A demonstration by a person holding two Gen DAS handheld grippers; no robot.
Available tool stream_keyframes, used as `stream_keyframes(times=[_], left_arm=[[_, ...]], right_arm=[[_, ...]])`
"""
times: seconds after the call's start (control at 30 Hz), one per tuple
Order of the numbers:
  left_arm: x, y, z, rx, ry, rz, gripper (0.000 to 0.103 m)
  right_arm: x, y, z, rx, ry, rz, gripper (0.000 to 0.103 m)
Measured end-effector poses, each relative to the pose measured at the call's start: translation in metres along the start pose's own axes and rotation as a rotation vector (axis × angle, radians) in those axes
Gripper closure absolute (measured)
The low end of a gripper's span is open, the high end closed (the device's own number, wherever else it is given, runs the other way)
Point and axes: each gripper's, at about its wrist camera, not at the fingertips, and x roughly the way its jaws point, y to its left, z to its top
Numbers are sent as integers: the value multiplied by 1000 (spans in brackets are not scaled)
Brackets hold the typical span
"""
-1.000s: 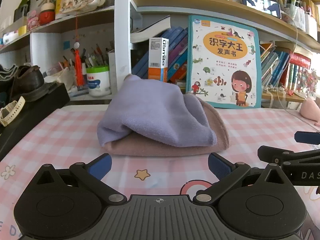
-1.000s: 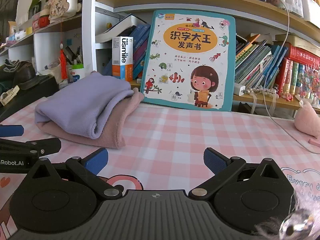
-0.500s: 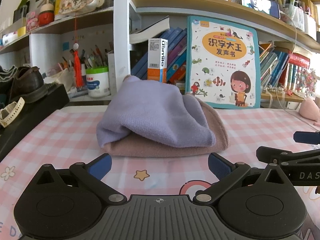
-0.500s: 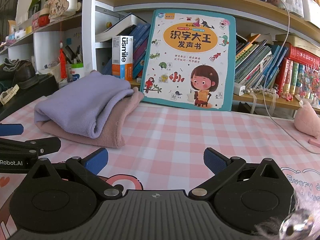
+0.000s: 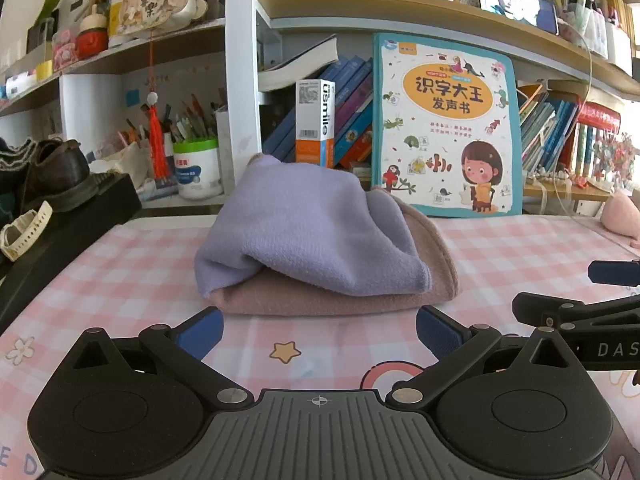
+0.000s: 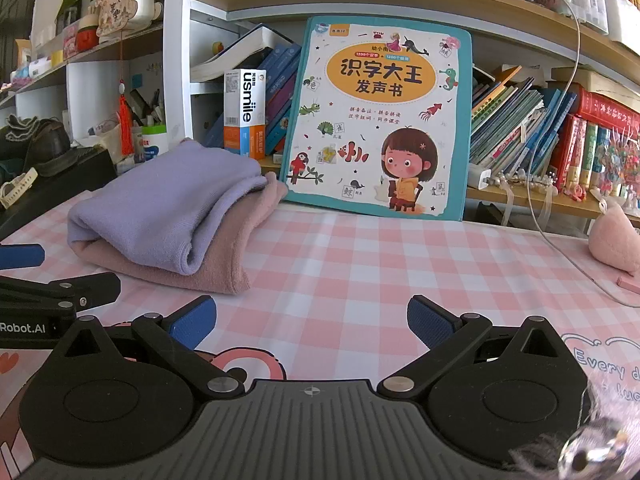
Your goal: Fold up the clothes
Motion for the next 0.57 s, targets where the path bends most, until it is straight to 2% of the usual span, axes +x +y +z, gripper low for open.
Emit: stream_keyframes(times=[0.57], left_arm=[[-1,-1,0,2,-8,-11,0]], right_arm=[[1,0,0,0,6,1,0]])
